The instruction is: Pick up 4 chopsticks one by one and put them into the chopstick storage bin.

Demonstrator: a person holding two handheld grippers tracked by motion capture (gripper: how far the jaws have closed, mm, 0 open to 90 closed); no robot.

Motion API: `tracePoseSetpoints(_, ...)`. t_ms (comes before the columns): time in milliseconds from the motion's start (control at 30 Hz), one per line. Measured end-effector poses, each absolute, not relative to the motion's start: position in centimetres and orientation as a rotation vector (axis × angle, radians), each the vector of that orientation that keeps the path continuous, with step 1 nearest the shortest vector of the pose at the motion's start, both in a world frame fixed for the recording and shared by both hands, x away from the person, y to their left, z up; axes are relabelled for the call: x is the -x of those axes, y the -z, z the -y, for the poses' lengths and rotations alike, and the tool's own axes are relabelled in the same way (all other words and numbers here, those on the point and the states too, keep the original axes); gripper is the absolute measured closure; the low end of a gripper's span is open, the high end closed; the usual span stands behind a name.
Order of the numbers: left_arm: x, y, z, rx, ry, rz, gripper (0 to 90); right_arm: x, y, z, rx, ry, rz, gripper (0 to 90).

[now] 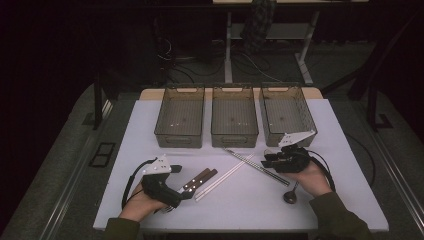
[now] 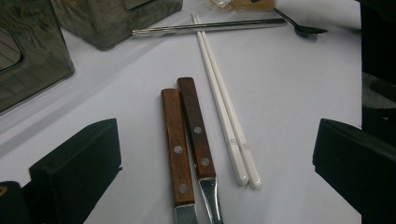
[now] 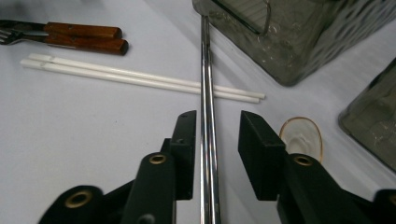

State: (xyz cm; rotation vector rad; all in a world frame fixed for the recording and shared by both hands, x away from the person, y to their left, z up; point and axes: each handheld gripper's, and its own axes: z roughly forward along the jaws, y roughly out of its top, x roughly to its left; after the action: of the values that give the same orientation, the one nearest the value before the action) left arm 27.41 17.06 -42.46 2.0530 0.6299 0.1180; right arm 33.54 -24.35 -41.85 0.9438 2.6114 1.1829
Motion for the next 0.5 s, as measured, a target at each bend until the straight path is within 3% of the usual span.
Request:
tracePoseSetpoints(133,-27.37,42.45,-17.11,-2.051,-0.116,-0.631,0.0,-33.61,42.09,24.45,-0.935,-1.147,-2.643,76.7)
tracePoseSetpoints(500,-27.34,42.43,-17.01,-2.058,-0.115,-0.621,0.0,-33.48,42.8,24.25,-0.916,-1.078,-2.694,78.4)
